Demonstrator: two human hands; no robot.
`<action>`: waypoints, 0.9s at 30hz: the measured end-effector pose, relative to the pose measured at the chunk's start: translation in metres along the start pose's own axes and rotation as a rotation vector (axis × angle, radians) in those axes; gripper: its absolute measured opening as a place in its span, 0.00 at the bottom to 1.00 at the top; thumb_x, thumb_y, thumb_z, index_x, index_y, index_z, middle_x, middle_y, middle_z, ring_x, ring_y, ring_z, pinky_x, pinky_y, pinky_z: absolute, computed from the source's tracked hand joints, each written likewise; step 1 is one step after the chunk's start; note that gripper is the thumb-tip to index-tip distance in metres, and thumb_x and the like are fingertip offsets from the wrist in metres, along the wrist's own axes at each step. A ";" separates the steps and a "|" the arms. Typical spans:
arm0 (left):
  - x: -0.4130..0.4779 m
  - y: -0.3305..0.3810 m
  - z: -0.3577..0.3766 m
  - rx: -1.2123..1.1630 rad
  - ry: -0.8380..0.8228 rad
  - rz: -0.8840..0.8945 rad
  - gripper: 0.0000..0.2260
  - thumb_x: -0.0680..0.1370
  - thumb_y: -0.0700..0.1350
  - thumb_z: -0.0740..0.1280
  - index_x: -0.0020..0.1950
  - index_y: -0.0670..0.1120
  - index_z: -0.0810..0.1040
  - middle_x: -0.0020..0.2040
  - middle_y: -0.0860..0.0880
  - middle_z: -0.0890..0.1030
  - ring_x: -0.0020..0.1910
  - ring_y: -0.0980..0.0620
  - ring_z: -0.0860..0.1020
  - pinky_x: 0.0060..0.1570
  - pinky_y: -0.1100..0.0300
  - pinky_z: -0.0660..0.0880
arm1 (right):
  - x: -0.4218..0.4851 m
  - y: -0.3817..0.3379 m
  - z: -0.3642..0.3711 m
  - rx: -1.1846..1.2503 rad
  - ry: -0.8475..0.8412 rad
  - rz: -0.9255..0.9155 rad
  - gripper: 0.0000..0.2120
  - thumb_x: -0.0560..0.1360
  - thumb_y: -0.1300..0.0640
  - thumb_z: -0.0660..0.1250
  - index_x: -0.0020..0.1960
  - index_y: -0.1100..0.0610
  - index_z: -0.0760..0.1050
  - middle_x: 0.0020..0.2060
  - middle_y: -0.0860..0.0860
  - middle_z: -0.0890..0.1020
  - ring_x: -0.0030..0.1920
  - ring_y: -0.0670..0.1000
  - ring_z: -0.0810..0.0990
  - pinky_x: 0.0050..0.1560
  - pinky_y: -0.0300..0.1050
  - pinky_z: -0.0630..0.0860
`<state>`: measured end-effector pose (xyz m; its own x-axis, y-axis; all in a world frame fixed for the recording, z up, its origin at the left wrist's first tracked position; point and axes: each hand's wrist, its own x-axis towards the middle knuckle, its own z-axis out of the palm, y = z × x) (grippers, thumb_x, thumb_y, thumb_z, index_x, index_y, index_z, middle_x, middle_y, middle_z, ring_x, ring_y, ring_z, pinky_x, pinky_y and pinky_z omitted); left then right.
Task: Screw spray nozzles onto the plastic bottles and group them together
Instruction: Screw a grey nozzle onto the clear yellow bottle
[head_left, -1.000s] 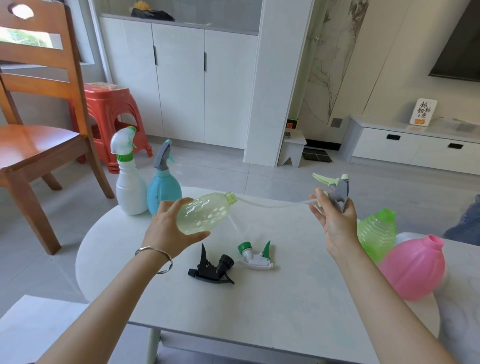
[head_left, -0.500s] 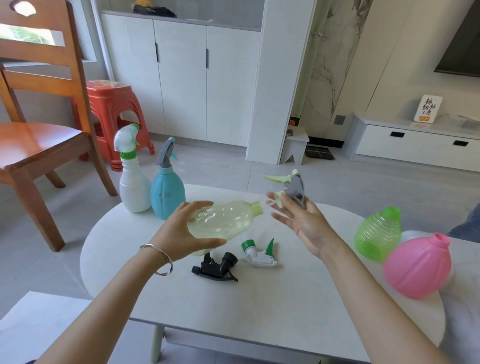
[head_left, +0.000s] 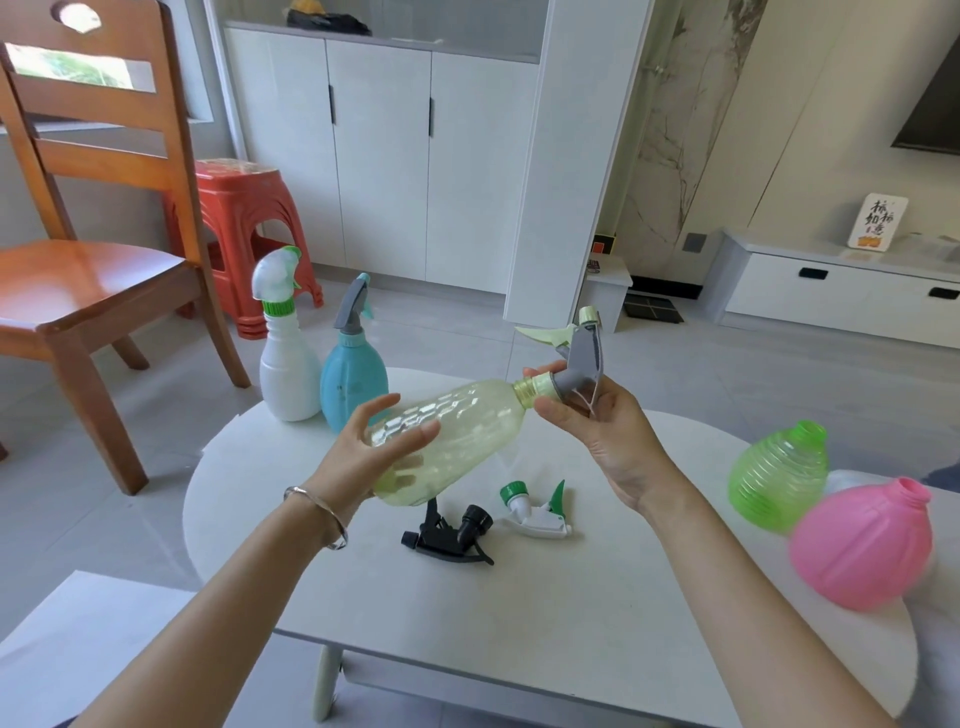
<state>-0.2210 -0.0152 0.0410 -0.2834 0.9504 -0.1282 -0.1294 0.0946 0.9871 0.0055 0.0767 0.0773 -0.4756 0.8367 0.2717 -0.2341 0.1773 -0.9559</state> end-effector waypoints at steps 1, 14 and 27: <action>0.000 -0.001 0.001 -0.061 0.013 -0.031 0.40 0.53 0.58 0.78 0.63 0.57 0.71 0.58 0.48 0.80 0.48 0.46 0.84 0.47 0.52 0.79 | 0.000 0.000 0.001 -0.005 0.000 -0.009 0.14 0.65 0.59 0.74 0.50 0.56 0.79 0.51 0.47 0.85 0.54 0.45 0.82 0.50 0.32 0.75; 0.003 0.003 -0.004 -0.064 0.050 -0.169 0.38 0.54 0.64 0.77 0.60 0.51 0.76 0.57 0.49 0.81 0.52 0.48 0.82 0.36 0.58 0.80 | -0.001 0.012 0.008 -0.100 0.017 -0.003 0.08 0.67 0.62 0.74 0.45 0.53 0.81 0.49 0.46 0.85 0.52 0.45 0.82 0.51 0.34 0.76; -0.003 -0.001 -0.010 -0.282 -0.251 -0.737 0.28 0.66 0.63 0.67 0.52 0.41 0.81 0.46 0.41 0.83 0.38 0.36 0.83 0.17 0.60 0.75 | 0.002 -0.009 0.008 -0.065 -0.181 0.037 0.14 0.64 0.50 0.75 0.50 0.44 0.82 0.55 0.43 0.83 0.58 0.46 0.80 0.60 0.38 0.74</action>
<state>-0.2292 -0.0214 0.0395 0.1836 0.7146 -0.6750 -0.4419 0.6734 0.5927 -0.0003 0.0727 0.0874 -0.6292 0.7372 0.2465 -0.1613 0.1863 -0.9692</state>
